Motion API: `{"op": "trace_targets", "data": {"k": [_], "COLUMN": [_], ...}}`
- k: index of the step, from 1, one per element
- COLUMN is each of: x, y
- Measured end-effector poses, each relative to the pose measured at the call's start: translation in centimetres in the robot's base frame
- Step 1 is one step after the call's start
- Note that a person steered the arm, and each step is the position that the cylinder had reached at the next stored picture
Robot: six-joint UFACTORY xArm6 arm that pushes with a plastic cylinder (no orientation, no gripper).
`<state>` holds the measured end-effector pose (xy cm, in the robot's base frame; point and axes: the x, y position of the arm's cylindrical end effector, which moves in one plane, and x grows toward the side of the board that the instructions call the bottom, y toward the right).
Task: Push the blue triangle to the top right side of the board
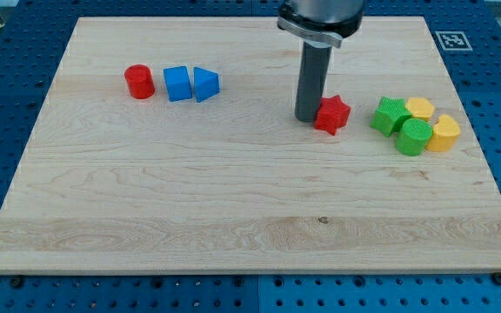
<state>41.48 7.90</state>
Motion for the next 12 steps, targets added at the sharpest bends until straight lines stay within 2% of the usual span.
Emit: {"op": "trace_targets", "data": {"k": [1,2,4,7,8,9,11,12], "x": [0.0,0.2,2.6,2.7,1.0,-3.2,-6.2,-9.1], "y": [1.5,-0.5,-17.9,-18.4,-17.4,-16.9,-16.9,-16.4]}}
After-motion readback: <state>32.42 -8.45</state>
